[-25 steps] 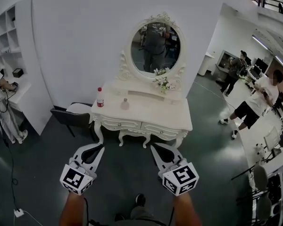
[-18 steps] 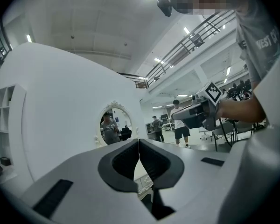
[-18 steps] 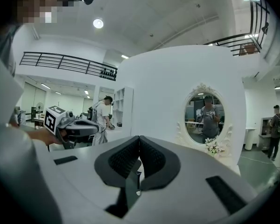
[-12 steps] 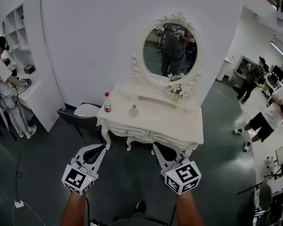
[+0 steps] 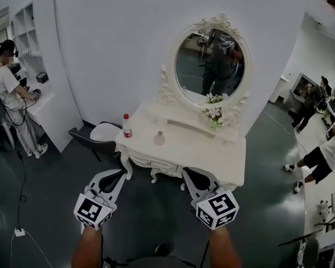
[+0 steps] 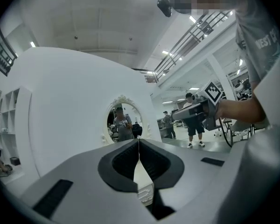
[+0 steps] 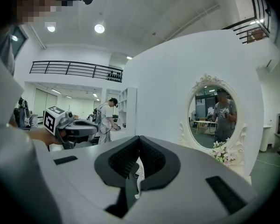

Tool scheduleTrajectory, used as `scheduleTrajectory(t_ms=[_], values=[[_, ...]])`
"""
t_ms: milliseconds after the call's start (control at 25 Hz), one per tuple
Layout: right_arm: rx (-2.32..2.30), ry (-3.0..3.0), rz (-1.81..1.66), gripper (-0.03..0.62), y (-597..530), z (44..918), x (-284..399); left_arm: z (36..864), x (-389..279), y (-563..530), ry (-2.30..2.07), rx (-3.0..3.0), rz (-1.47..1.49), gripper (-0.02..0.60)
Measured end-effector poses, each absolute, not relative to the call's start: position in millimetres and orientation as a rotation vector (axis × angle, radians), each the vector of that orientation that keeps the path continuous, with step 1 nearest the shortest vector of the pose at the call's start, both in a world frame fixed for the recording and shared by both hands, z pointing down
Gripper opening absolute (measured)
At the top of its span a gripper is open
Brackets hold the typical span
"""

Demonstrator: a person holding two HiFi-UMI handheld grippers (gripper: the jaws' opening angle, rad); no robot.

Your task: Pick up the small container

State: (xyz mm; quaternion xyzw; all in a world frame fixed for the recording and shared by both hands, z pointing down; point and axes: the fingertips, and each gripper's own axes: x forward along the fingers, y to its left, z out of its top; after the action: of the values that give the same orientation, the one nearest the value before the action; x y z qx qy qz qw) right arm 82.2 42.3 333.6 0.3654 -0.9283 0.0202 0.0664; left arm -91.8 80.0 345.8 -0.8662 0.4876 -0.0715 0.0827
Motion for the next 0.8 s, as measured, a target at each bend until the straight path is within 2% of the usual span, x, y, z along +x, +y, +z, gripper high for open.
scheduleTrajectory(t_ms=[800], values=[[1.206,-2.701,0.118,0.025,-33.1,358.8,114.3,372.1,-56.6,-27.8,1.342,-2.693,-0.185,0.018]])
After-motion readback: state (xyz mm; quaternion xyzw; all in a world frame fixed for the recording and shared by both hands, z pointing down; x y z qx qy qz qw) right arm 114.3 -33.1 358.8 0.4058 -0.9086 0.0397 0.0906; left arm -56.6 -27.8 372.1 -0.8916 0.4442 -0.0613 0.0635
